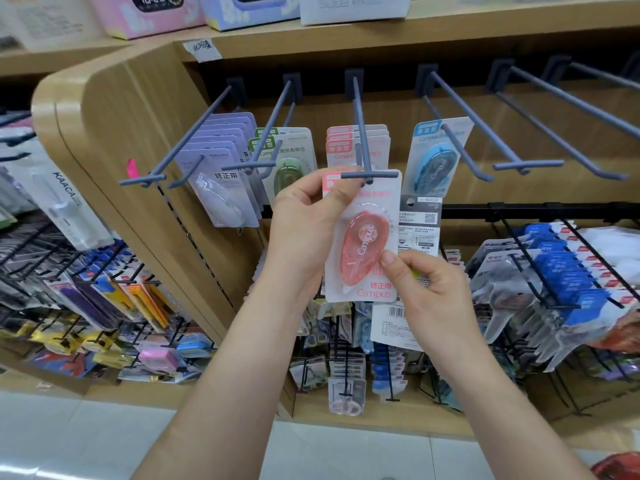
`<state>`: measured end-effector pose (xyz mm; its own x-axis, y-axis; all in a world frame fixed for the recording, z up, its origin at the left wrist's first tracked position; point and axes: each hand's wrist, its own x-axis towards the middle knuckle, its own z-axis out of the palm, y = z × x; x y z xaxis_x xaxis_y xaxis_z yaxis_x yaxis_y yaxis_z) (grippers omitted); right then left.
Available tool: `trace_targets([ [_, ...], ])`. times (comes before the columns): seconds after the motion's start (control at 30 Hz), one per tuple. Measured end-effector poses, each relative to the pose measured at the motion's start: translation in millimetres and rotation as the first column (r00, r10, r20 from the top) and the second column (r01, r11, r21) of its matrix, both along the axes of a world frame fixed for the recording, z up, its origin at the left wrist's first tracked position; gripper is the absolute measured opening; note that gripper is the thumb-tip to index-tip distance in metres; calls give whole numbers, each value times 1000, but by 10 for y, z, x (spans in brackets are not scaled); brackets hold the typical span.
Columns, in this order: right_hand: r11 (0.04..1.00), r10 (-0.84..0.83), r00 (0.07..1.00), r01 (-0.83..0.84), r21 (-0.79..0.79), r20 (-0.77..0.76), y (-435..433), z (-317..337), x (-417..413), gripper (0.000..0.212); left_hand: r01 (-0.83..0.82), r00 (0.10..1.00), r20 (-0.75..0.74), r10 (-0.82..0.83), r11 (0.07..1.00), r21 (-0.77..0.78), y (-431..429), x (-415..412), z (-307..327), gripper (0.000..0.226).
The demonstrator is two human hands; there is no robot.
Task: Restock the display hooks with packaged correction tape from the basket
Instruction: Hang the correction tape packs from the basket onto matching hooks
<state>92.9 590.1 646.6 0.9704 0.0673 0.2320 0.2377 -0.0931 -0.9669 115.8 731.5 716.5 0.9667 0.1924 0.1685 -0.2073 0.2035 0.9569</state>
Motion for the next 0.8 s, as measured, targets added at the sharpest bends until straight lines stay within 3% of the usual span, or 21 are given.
trace_targets([
  [0.07, 1000, -15, 1000, 15, 9, -6, 15, 19, 34, 33, -52, 997, 51, 49, 996, 69, -8, -60, -33, 19],
  [0.2, 998, -51, 999, 51, -29, 2, 35, 41, 87, 33, -60, 997, 63, 47, 972, 229, 34, -342, -231, 54],
  [0.3, 994, -70, 997, 68, -88, -27, 20, 19, 113, 15, -109, 994, 57, 97, 963, 248, 30, -398, -338, 66],
  [0.33, 992, -75, 996, 69, -108, -49, 7, 25, 109, 19, -145, 989, 67, 132, 952, 269, 30, -364, -356, 63],
  [0.43, 987, -95, 995, 91, -130, -22, -118, 47, 92, 65, -244, 970, 96, 225, 893, 379, 13, -171, -406, 49],
  [0.53, 988, -144, 987, 139, -62, -75, -254, 61, 103, 82, -333, 943, 163, 290, 832, 445, -45, 111, -456, 40],
  [0.67, 986, -140, 989, 134, -103, -48, -265, 58, 134, 41, -388, 921, 192, 338, 758, 524, -101, 356, -476, 44],
  [0.77, 980, -97, 995, 97, -173, 12, -244, 27, 102, 35, -378, 915, 155, 373, 656, 653, -82, 250, -532, 33],
  [0.8, 972, -81, 995, 90, -218, 50, -238, 13, 93, 35, -370, 917, 136, 375, 671, 643, -74, 163, -541, 34],
])
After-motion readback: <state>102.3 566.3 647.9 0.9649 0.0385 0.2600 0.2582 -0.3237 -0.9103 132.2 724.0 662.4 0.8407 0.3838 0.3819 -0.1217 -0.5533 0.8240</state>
